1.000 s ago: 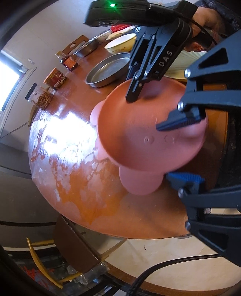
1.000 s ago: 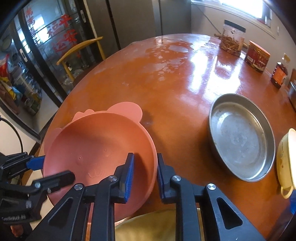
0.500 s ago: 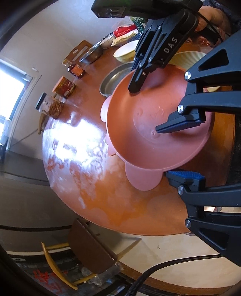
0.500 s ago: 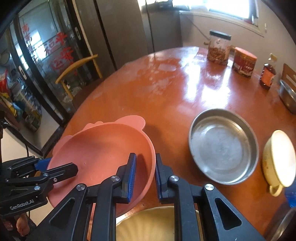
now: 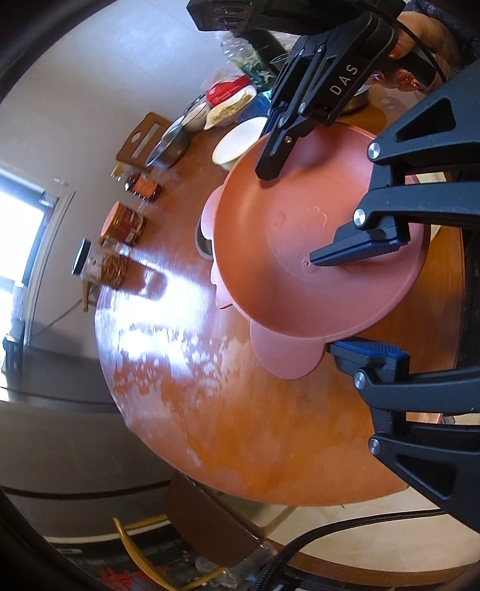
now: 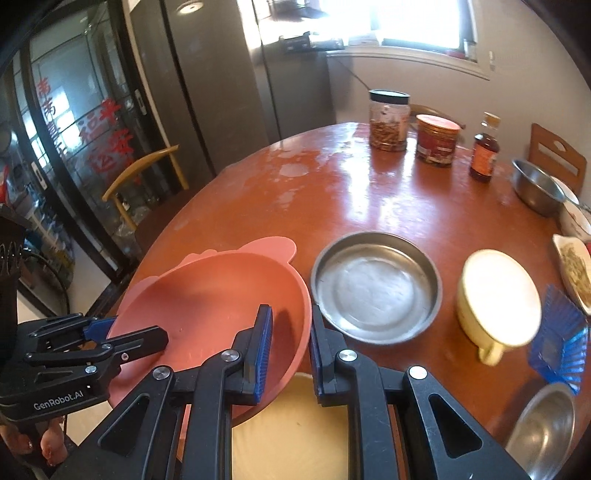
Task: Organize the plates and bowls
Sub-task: 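Carry the pink plate with the left tool and lower it onto the shell plate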
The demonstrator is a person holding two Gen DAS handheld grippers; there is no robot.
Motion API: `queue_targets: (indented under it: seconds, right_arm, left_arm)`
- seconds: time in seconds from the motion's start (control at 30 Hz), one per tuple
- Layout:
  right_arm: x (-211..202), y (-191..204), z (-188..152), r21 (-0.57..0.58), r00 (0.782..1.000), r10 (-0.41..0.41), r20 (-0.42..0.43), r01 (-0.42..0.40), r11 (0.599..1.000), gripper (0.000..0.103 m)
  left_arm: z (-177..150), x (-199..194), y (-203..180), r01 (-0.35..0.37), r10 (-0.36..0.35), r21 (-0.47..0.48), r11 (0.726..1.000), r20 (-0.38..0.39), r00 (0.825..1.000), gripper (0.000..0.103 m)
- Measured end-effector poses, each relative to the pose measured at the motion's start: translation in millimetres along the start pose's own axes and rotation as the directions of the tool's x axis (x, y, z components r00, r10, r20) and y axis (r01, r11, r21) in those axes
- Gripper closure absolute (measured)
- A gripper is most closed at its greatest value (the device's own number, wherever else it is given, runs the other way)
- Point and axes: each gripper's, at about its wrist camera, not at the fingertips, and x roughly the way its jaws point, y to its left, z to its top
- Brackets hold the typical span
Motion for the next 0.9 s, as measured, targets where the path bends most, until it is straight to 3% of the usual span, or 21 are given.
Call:
queue_targets:
  seconds: [0.63,0.9]
  right_arm:
    - [-49,-37,-68,0.065,0.996,-0.087,-0.006,0.087,0.994,0.084]
    - [-41,-44,-90,0.082,0.993,-0.107,-0.054,0.111,0.99,0.084]
  left_arm:
    - [-30,16,-57,0.024,-0.016,0.127,0.992,-0.068,0.998,0.065]
    - [-36,32,-64,0.005,0.01,0.163,0.987,-0.09,0.996,0.065]
